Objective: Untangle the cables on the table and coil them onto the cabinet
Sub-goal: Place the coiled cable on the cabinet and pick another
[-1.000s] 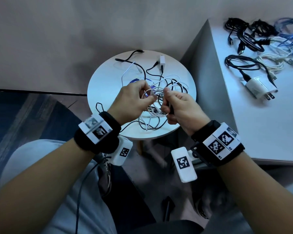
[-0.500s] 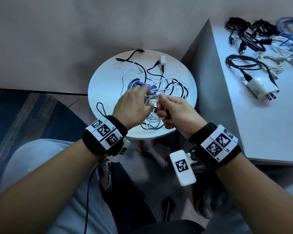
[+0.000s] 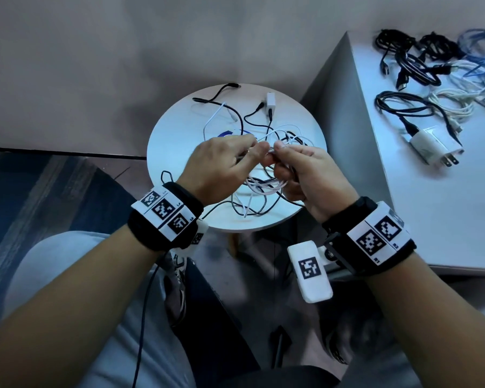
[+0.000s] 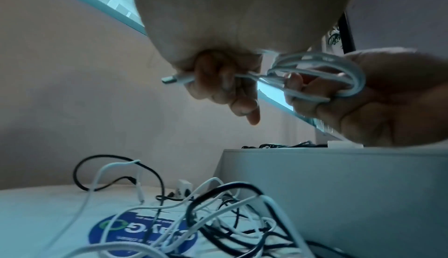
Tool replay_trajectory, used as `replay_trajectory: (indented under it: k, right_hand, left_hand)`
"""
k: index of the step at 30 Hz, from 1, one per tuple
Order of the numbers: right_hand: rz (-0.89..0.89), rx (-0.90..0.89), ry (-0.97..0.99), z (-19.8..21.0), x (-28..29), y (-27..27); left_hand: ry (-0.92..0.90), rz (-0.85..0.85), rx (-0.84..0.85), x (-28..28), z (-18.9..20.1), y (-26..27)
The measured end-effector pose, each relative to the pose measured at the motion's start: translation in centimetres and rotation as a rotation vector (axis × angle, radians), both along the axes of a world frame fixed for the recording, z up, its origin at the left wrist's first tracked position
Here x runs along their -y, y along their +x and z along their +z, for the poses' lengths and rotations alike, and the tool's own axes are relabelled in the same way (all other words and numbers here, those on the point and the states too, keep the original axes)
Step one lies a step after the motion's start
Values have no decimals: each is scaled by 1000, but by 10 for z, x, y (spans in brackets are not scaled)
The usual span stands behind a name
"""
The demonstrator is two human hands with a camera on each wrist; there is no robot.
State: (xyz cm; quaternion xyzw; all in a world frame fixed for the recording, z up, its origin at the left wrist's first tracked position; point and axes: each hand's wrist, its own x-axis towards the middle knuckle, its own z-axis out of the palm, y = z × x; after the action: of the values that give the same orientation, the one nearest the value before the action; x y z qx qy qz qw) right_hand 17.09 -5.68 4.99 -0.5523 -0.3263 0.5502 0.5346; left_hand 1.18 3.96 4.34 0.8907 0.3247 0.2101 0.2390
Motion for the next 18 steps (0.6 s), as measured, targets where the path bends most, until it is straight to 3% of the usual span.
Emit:
replay_trajectory:
  k: [2, 6, 9, 11, 13, 16, 18]
  right_hand:
    - [6, 13, 8, 1, 0, 1]
    - [-20, -43, -9, 3, 3, 4]
    - [-42, -110, 5, 7, 2, 5]
    - [-63, -52, 50, 8, 0, 9]
    - [-51, 175, 123, 7, 0, 15]
    - [-56, 720, 204, -1, 0, 19]
    - [-90, 917, 269, -8, 0, 17]
  left_hand:
    - [75, 31, -13, 1, -2, 0]
    - [-154, -97, 205, 0, -4, -1]
    - [-176, -111, 215, 0, -3, -1]
    - [-198, -90, 215, -2, -2, -2]
    - [-246, -86, 217, -5, 0, -2]
    - [-406, -91, 250, -6, 2, -2]
    - [-509, -88, 298, -5, 4, 0]
